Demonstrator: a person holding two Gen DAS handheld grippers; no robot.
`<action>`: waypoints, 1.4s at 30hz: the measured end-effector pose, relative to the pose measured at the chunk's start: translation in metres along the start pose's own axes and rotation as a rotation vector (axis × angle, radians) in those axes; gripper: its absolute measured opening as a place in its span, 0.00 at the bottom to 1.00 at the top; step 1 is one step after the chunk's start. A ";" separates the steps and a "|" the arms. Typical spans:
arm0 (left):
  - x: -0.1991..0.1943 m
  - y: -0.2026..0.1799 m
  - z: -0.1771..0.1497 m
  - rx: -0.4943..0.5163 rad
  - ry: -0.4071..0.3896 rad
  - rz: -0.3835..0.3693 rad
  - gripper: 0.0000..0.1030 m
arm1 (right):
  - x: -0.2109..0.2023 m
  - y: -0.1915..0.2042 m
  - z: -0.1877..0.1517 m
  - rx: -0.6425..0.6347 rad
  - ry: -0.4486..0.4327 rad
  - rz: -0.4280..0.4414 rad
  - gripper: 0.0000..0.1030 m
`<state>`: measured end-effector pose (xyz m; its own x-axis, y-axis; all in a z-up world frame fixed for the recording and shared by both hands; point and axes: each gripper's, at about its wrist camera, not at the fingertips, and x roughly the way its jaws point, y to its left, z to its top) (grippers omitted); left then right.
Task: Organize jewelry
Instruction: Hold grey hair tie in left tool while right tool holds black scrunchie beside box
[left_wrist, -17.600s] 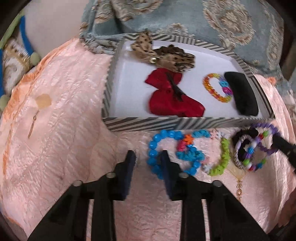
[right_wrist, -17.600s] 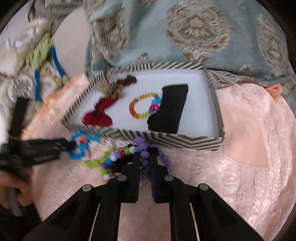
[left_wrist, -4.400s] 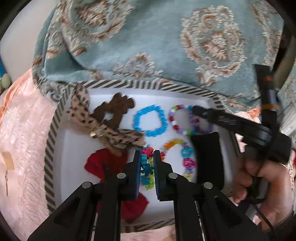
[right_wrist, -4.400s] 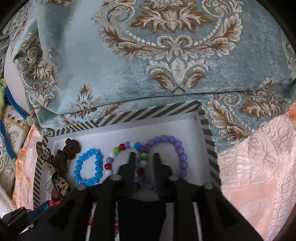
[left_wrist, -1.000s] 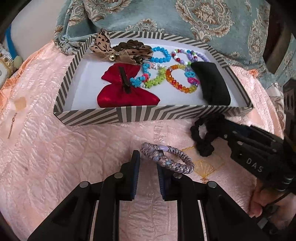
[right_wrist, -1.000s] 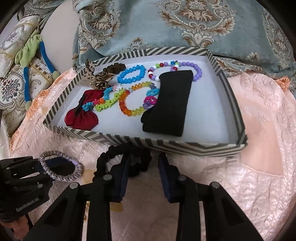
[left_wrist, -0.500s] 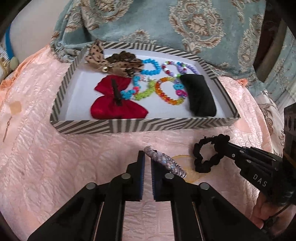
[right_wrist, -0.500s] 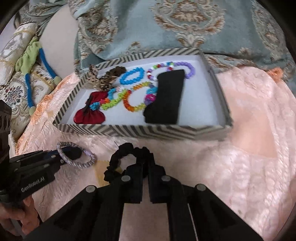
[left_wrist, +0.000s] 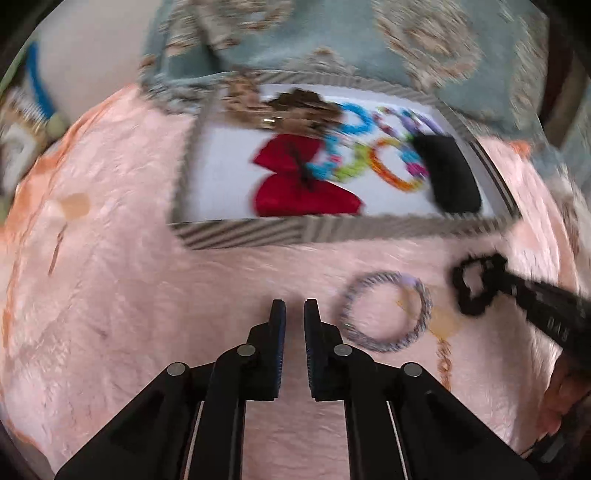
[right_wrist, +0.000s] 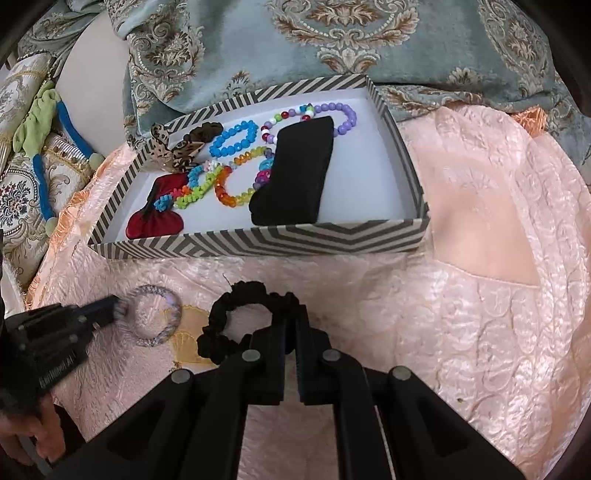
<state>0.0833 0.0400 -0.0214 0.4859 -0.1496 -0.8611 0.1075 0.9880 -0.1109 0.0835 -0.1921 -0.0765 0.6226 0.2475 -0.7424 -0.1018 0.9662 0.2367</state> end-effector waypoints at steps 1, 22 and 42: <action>-0.001 0.003 0.001 -0.013 -0.005 0.002 0.00 | 0.001 0.001 0.000 -0.002 0.003 0.000 0.04; 0.020 -0.033 -0.006 0.102 0.027 -0.116 0.03 | 0.004 0.006 -0.004 -0.025 0.016 -0.013 0.04; -0.013 -0.026 0.006 0.056 -0.101 -0.127 0.00 | -0.026 0.019 0.002 -0.052 -0.098 0.118 0.05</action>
<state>0.0793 0.0162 -0.0048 0.5498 -0.2788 -0.7874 0.2203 0.9577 -0.1852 0.0673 -0.1802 -0.0513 0.6761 0.3536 -0.6464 -0.2172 0.9340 0.2837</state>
